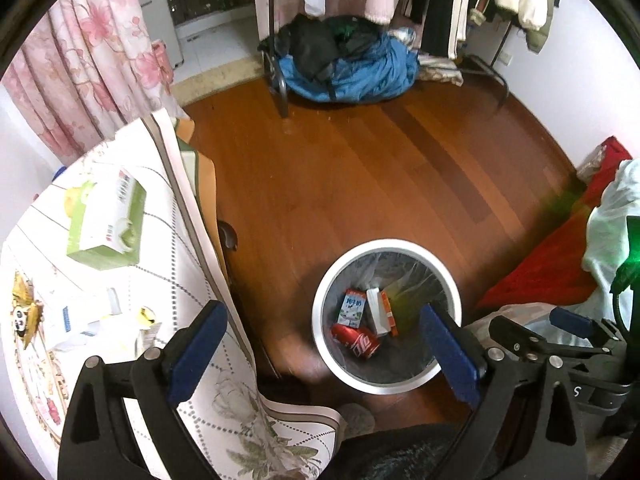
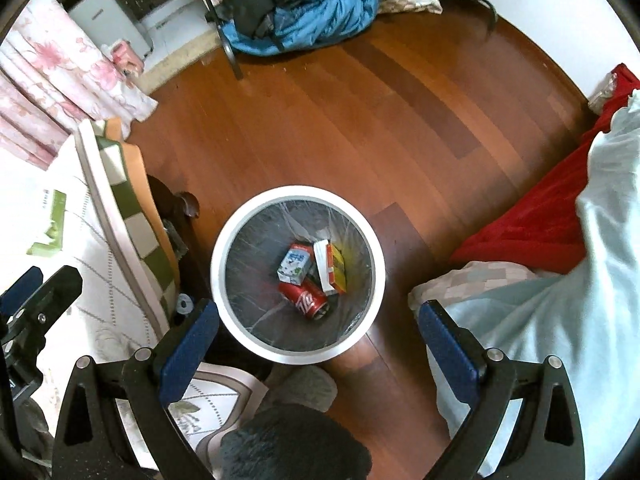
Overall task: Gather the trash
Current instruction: 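Move both tools back over the table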
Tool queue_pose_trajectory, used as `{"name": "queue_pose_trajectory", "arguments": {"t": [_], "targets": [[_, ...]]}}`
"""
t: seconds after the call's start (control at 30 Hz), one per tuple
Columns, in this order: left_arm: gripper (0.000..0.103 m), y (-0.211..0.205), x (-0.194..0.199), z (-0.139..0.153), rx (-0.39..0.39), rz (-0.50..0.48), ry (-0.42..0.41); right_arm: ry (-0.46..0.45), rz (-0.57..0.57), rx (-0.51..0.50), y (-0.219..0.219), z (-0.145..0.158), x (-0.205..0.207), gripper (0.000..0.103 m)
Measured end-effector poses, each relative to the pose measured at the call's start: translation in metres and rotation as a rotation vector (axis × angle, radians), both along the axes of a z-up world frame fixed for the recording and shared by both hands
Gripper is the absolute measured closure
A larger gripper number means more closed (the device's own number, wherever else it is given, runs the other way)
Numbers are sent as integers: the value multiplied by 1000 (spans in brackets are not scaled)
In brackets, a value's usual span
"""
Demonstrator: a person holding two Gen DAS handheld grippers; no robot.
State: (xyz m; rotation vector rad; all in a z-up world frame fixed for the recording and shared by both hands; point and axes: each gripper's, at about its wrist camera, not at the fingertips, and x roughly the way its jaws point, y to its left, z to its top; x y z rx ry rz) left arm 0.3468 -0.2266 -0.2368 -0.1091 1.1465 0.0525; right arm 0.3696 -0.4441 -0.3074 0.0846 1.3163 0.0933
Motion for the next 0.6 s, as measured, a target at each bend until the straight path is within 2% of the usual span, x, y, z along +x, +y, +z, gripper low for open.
{"name": "queue_pose_trajectory", "arguments": {"t": [0.2,0.33,0.47,0.6], "targets": [[4,10,-19,45,-9,15,-88,-87,-15,67,2,52,-21,2],[4,38,-34,78,-15,64,-147,-150,-3,131,18,89,-32,2],[4,87,-54,97,9,157,-189,-184,67,199,65,115,-37,2],[4,158,-79,92,56,301,-170,-171,179,228,147,117,-31,2]]}}
